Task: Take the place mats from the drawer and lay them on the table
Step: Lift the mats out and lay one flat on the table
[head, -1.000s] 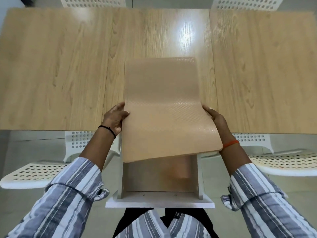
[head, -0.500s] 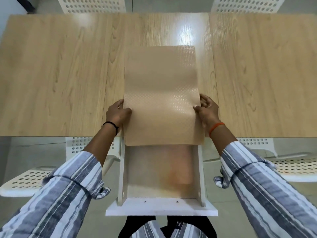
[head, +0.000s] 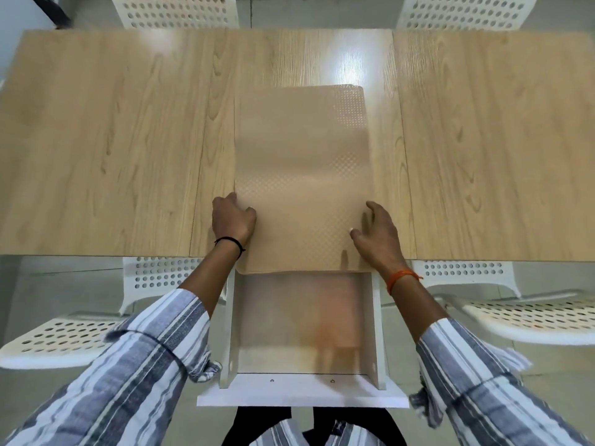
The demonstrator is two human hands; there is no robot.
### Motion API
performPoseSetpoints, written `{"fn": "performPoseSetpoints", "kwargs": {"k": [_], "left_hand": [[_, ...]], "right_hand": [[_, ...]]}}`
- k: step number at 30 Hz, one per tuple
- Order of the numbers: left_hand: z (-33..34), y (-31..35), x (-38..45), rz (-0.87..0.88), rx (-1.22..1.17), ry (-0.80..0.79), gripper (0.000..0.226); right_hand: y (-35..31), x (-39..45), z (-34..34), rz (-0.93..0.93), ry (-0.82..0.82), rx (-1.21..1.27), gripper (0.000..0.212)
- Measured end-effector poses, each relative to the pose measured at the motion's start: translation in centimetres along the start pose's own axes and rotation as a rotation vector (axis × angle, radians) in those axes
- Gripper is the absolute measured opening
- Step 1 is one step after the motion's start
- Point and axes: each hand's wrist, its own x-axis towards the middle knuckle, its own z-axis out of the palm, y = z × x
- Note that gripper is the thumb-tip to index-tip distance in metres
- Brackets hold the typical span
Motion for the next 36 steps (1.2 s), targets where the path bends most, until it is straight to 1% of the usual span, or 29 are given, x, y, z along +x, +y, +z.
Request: {"fn": "performPoseSetpoints", "kwargs": {"k": [4,9,11,14,17,22,27,30,32,36], "left_hand": [[0.0,1.3,0.2,0.026,0.019,-0.019,0.044],[0.0,2.0,-0.5,0.053,0.033,-0.055,0.055],[0.4,1.8,-1.1,0.05,-0.002,-0.055,0.057],[0.9,1.2,-2.3,-0.004,-0.05,-0.008,0.055],[1.2,0.5,-3.4,-0.05,-0.086,0.04,0.052],[1.1,-0.6,-3.8,-0.014,-0.089,0.055,0.047],[0.2,-0.9,-3.5,-0.065,-0.233,0.021,0.054],[0.1,-0.6,-3.5,-0.094,-0.325,0.006,0.036],[0.2,-0.5,-3.5,-0.121,-0.377,-0.004,0.029],[0.2,-0.4,-3.7,-0.149,-0.4,-0.008,0.037]], "right_hand": [[0.0,0.2,-0.4,0.001,-0.014,0.033,0.072],[0.1,0.5,-1.0,0.034,0.006,0.088,0.07],[0.4,0.0,-0.7,0.026,0.031,0.004,0.067],[0.7,-1.0,-0.2,0.04,0.048,-0.144,0.067],[1.0,-2.0,0.3,0.039,0.045,-0.18,0.07],[1.2,-2.7,0.5,0.003,0.008,-0.139,0.07],[1.4,-2.6,0.0,-0.011,-0.018,-0.053,0.063],[1.6,-2.7,0.2,-0.021,-0.016,-0.01,0.058],[1.6,-2.9,0.4,-0.03,0.0,0.013,0.054],[1.5,-2.9,0.5,-0.042,0.031,0.053,0.046]]}}
